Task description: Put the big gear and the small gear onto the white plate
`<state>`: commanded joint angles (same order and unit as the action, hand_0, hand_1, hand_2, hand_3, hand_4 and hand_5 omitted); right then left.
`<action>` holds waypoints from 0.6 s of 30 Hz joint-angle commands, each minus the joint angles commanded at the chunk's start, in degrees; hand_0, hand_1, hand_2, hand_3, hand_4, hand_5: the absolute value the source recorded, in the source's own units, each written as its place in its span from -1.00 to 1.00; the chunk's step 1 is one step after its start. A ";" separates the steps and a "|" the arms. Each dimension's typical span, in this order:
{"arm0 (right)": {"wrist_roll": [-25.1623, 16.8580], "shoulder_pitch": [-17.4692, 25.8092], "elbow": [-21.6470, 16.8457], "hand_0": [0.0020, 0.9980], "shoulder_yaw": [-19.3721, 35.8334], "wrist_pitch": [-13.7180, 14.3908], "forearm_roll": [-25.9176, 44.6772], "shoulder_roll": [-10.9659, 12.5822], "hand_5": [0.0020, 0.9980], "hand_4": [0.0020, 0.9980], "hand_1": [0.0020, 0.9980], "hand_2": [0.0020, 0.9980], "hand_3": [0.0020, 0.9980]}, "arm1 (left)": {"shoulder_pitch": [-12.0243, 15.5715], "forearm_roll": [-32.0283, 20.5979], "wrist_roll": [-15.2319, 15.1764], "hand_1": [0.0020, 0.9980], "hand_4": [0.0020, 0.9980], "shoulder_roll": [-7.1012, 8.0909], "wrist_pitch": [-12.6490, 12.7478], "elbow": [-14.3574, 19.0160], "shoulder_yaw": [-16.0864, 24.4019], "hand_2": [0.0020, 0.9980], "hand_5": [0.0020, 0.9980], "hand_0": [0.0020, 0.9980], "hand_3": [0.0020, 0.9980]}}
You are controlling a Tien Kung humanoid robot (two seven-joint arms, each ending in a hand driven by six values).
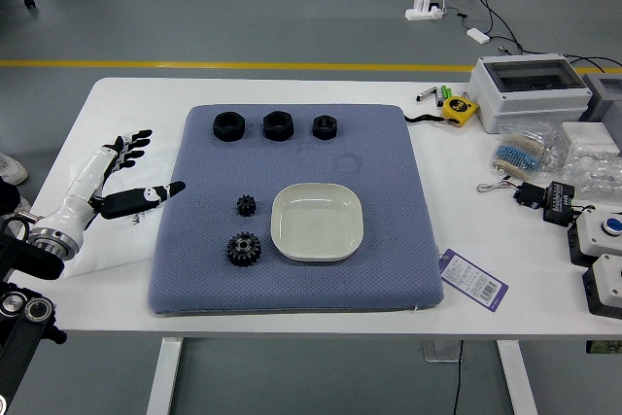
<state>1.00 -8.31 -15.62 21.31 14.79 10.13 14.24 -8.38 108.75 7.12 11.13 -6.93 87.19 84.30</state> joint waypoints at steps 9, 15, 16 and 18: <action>-0.02 0.19 0.01 0.30 0.07 0.02 -0.06 -0.01 0.36 0.67 0.31 0.46 0.15 | 0.45 10.50 6.59 0.66 1.00 2.53 -10.08 8.46 -2.93 0.80 -1.00 0.59 0.72; 0.16 0.43 0.01 0.31 0.38 0.08 -0.65 -0.06 0.36 0.67 0.31 0.46 0.15 | 0.24 12.40 10.73 0.55 1.00 3.49 -15.35 13.17 -6.42 0.72 -1.00 0.43 0.71; 0.21 0.51 0.01 0.31 0.45 0.10 -0.78 -0.09 0.36 0.68 0.31 0.46 0.15 | -0.11 12.24 11.49 0.50 1.00 3.88 -16.44 13.86 -7.86 0.68 -1.00 0.38 0.66; 0.22 0.57 0.01 0.31 0.48 0.11 -0.82 -0.11 0.36 0.68 0.31 0.46 0.15 | -0.47 11.85 11.95 0.50 1.00 4.13 -17.23 14.13 -9.16 0.68 -1.00 0.38 0.66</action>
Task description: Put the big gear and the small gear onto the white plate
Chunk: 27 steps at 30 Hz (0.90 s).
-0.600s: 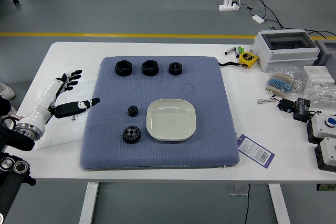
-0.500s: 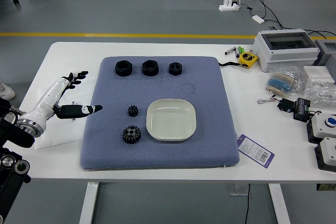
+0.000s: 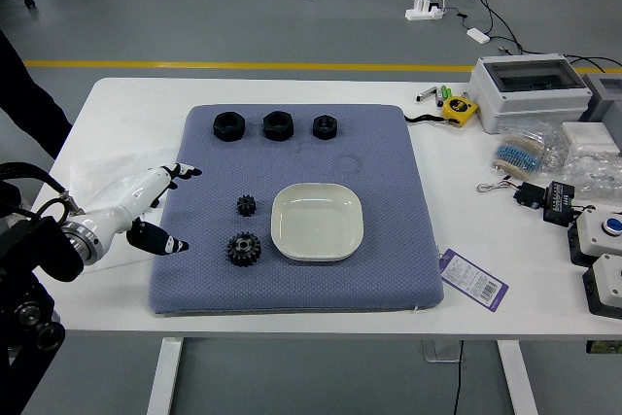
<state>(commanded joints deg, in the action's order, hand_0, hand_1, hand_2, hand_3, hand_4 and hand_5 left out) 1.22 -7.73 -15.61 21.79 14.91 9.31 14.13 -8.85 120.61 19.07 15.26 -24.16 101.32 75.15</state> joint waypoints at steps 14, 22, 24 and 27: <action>-0.24 0.02 0.00 0.31 -0.14 0.19 0.19 0.10 0.36 0.68 0.31 0.46 0.15 | -3.52 -0.71 -0.80 0.48 1.00 -1.89 0.25 -5.38 -7.40 0.64 -1.00 0.36 0.64; -0.57 -0.24 0.01 0.30 -0.55 0.23 1.07 0.19 0.36 0.68 0.31 0.46 0.15 | -5.82 -0.64 -1.54 0.44 1.00 -2.46 1.27 -8.56 -8.46 0.59 -0.96 0.34 0.60; -0.58 -0.29 0.02 0.30 -0.54 0.24 1.03 0.21 0.36 0.68 0.31 0.46 0.15 | -6.15 -0.74 -1.63 0.44 1.00 -2.62 1.37 -9.03 -8.61 0.59 -0.96 0.34 0.60; -0.61 -0.40 0.03 0.30 -0.53 0.27 1.00 0.26 0.36 0.68 0.31 0.46 0.15 | -6.69 -1.08 -1.72 0.44 1.00 -2.88 1.42 -9.81 -9.15 0.59 -0.96 0.34 0.60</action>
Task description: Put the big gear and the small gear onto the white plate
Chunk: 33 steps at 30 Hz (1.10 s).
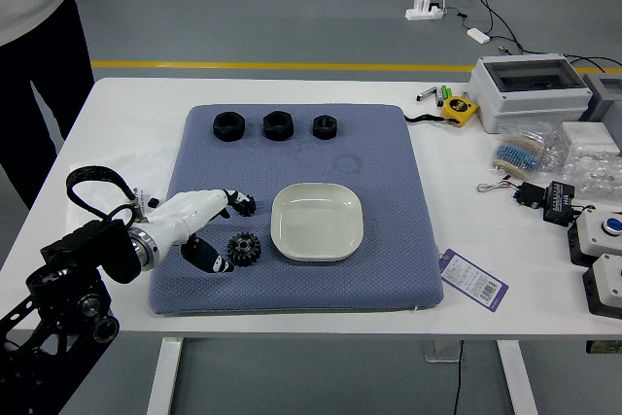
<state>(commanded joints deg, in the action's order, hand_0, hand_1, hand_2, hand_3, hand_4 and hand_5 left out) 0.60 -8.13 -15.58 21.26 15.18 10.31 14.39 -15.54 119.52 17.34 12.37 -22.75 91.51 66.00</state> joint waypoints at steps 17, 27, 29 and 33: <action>-0.22 -0.53 0.00 0.31 -0.12 0.09 0.25 0.23 0.36 0.67 0.31 0.46 0.15 | -2.67 -0.17 -0.54 0.44 1.00 -1.49 0.19 -4.25 -2.39 0.58 -0.94 0.33 0.60; -0.15 -0.69 -0.02 0.30 0.01 0.15 0.10 0.23 0.36 0.67 0.32 0.46 0.15 | -4.75 0.06 -0.98 0.43 1.00 -2.10 0.87 -8.73 -3.89 0.57 -0.88 0.33 0.56; -0.16 -0.72 -0.02 0.30 -0.01 0.15 0.12 0.24 0.36 0.67 0.32 0.46 0.15 | -4.95 0.06 -1.02 0.43 1.00 -2.16 1.03 -9.07 -3.89 0.57 -0.88 0.33 0.56; -0.09 -0.76 -0.02 0.31 0.09 0.15 -0.10 0.24 0.36 0.67 0.32 0.46 0.15 | -5.26 0.21 -1.05 0.40 1.00 -2.28 1.18 -9.44 -3.89 0.54 -0.88 0.33 0.53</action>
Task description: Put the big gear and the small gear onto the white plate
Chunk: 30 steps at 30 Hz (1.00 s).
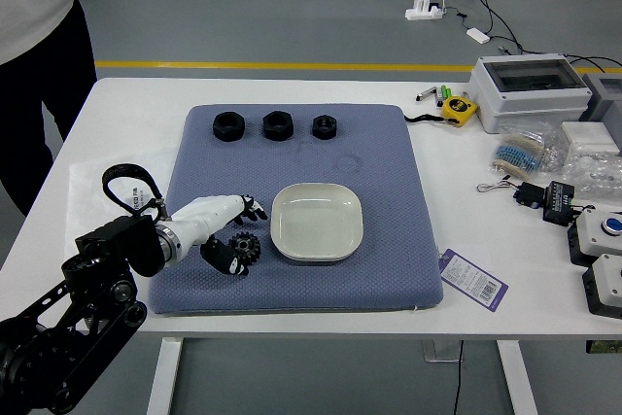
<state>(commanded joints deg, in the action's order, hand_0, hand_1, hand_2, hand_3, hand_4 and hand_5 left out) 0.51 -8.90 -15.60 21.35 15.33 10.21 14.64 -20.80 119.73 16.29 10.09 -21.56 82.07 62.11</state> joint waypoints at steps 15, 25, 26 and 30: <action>0.11 0.00 -0.02 0.31 0.15 0.01 -0.25 0.01 0.36 0.67 0.32 0.46 0.15 | -0.58 0.21 0.25 0.27 0.99 -0.38 -0.52 -1.33 -0.41 0.39 -0.85 0.28 0.30; 0.04 0.04 -0.02 0.31 0.07 -0.06 -0.09 0.05 0.36 0.67 0.32 0.46 0.15 | -0.80 0.66 0.30 0.10 0.74 -0.54 -0.38 -2.32 -0.70 0.15 -0.95 -0.05 0.19; 0.04 0.08 -0.02 0.31 0.08 -0.07 -0.10 0.06 0.36 0.67 0.32 0.46 0.15 | -0.82 0.68 0.30 0.10 0.74 -0.58 -0.40 -2.58 -0.87 0.15 -0.95 -0.05 0.19; 0.11 0.15 -0.04 0.31 0.17 -0.09 -0.30 0.07 0.36 0.67 0.32 0.46 0.15 | -1.03 0.73 0.27 0.10 0.72 -0.72 -0.41 -3.34 -1.25 0.14 -0.94 -0.14 0.17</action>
<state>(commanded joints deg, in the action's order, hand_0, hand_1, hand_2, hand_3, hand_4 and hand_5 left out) 0.62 -8.75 -15.64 21.53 15.24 9.91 14.70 -21.83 120.46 16.57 9.37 -21.97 78.73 60.86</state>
